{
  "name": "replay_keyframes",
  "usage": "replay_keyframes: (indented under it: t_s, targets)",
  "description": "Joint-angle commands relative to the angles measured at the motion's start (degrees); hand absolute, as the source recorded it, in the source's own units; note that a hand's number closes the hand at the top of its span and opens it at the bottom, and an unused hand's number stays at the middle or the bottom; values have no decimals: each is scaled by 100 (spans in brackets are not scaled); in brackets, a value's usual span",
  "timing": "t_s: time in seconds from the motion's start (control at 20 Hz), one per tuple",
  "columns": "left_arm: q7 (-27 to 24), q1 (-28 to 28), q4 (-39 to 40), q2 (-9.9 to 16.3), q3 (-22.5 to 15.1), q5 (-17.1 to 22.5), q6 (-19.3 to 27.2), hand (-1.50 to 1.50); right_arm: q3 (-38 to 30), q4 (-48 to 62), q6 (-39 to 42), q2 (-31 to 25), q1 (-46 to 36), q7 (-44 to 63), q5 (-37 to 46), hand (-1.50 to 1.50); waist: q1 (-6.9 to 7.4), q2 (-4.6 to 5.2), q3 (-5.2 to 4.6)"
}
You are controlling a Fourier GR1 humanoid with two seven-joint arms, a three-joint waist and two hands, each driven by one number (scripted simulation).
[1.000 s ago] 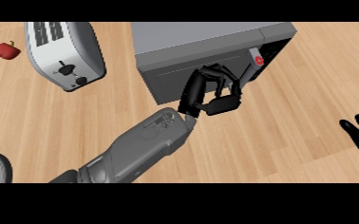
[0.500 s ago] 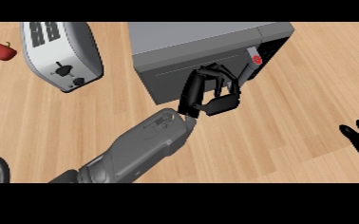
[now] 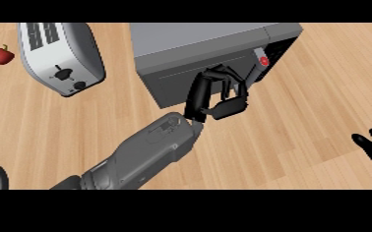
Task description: Pick up the milk, place it into the microwave and close the microwave
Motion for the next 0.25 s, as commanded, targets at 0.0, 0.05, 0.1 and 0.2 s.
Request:
replay_keyframes:
  t_s: [0.0, 0.05, 0.1, 0.2]
  targets:
    - [15, -352, 700, 4, 368, 152, 29, 150, 26, -12, 5, -44, -15, 59, -29, -150, -46, 128, -3]
    - [-1, -340, 724, 4, 409, 193, 16, 150, -17, -93, -14, -43, -8, 42, -83, -150, -76, 105, -9]
    - [-18, -369, 720, 4, 418, 216, 8, 150, -30, -67, -11, -78, -61, 61, -119, -150, -18, 124, -9]
    - [-76, -385, 715, 4, 367, 236, 43, 150, 6, -98, -33, -84, -47, 98, -145, -150, -59, 132, -11]
